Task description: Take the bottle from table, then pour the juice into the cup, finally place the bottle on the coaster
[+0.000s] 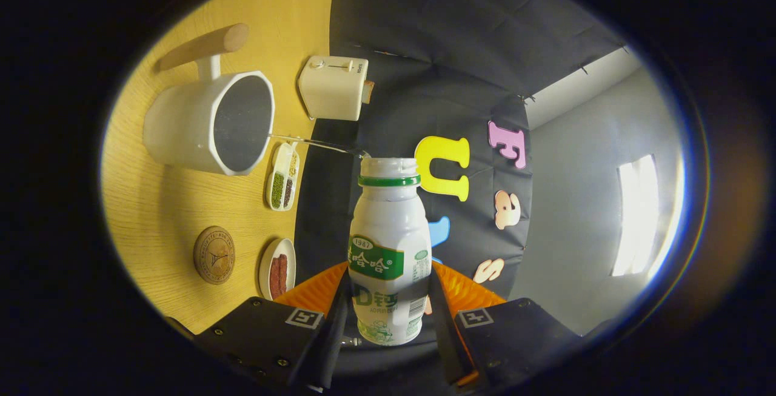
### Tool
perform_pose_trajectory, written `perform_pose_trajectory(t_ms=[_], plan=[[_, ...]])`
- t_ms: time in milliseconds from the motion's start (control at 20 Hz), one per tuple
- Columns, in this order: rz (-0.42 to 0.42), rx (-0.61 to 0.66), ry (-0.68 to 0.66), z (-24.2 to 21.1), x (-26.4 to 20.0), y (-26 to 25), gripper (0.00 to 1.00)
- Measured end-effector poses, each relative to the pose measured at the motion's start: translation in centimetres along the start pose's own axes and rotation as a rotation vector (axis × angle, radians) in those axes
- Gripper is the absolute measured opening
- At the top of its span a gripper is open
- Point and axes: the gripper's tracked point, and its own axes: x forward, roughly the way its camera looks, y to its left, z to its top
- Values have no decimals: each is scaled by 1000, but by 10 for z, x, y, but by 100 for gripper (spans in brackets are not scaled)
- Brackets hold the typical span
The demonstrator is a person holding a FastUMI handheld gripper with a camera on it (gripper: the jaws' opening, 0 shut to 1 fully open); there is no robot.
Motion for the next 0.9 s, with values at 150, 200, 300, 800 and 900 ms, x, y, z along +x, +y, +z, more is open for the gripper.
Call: perform_pose_trajectory(t_ms=[150,200,300,800,900], plan=[[-2,-9,-5,1,0,0,66],[-2,-11,-6,0,0,0,66],[-4,-15,-9,1,0,0,66],[-6,-43,-18,1,0,0,66],[-5,-48,-19,1,0,-1,66]])
